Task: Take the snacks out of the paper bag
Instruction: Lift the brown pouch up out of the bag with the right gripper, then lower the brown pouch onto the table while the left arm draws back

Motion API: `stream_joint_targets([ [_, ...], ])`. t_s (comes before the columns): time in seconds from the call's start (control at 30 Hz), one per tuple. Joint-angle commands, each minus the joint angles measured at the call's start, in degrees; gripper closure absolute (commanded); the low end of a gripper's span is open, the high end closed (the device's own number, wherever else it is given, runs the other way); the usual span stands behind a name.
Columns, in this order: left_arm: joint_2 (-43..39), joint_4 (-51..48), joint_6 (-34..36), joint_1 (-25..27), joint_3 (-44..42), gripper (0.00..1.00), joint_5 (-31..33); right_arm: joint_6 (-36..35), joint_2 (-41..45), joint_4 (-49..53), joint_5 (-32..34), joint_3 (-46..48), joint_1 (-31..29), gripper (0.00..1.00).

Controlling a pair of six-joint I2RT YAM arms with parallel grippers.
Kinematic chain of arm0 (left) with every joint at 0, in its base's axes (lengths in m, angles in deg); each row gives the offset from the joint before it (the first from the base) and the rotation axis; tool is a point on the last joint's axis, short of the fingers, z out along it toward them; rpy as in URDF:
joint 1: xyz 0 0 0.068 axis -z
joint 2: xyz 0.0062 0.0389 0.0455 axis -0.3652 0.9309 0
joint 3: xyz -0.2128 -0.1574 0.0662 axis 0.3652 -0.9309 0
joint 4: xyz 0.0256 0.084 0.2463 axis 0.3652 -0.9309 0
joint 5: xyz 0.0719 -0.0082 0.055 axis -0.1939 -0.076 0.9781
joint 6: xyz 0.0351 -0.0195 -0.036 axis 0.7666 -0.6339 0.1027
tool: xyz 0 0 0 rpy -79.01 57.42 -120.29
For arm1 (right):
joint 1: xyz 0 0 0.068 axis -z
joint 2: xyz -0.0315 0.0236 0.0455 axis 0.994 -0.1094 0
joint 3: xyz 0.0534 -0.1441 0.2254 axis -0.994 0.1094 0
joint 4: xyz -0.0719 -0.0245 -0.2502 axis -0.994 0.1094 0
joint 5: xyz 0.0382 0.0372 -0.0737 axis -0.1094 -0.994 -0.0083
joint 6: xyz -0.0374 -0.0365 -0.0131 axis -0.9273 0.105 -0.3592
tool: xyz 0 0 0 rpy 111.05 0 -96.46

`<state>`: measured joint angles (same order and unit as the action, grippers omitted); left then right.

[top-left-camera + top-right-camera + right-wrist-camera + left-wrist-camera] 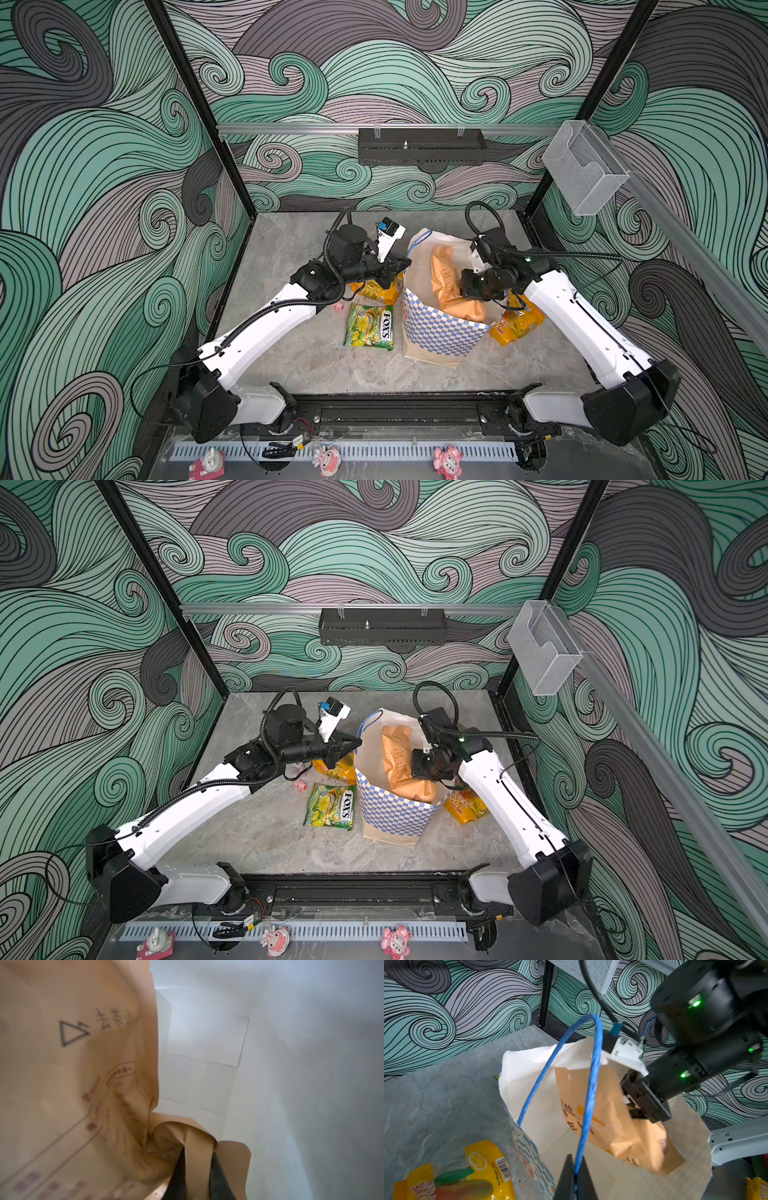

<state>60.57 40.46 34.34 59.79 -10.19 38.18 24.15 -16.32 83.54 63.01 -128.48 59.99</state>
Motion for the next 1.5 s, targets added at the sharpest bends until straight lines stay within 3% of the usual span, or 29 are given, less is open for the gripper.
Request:
stream_joint_targets([
  [0.0, -1.4, 2.0, -0.8, 0.0, -1.0, 1.00, 1.6, 1.2, 3.1, -1.9, -3.1, -3.0, 0.9, 1.00],
  [0.13, -0.7, 1.4, -0.3, 0.0, -0.9, 0.96, -2.8, 2.6, 3.7, -2.8, -5.3, -7.0, 1.1, 1.00],
  [0.27, 0.2, 2.0, 0.1, 0.0, -0.6, 0.82, -7.2, 4.3, 2.7, -2.8, -5.9, -12.0, 1.8, 1.00],
  [0.4, -0.2, 2.7, -0.3, 0.0, 0.3, 0.53, -6.1, 5.8, 1.5, -2.8, -6.4, -18.4, 2.6, 1.00],
  [0.47, -0.2, 2.2, 0.1, 0.0, 1.8, 0.45, -5.7, 6.1, 0.8, -2.7, -6.7, -21.8, 2.9, 1.00],
  [0.8, -4.3, -1.5, -0.2, 0.0, 8.6, 0.37, 0.5, 5.7, -2.7, 0.9, -1.5, -41.2, 3.2, 1.00],
  [0.93, -11.1, -5.5, -0.2, 0.0, 10.3, 0.36, 8.4, 3.7, -9.9, 7.8, -0.3, -59.0, 1.1, 1.00],
  [1.07, -19.2, -12.6, 3.8, 0.0, 9.9, 0.34, 18.0, 0.8, -17.5, 12.9, 3.4, -72.1, -6.9, 1.00],
  [1.23, -29.3, -27.2, 6.4, 0.0, 9.8, 0.33, 32.6, -2.9, -23.2, 13.3, 10.8, -74.0, -20.8, 1.00],
  [1.33, -35.2, -37.8, 1.8, 0.0, 9.5, 0.30, 42.4, -6.7, -26.9, 13.3, 15.0, -74.1, -28.3, 1.00],
  [1.47, -42.6, -48.8, -6.3, 0.0, 8.0, 0.23, 48.8, -11.3, -32.1, 13.9, 19.0, -72.5, -35.2, 1.00],
])
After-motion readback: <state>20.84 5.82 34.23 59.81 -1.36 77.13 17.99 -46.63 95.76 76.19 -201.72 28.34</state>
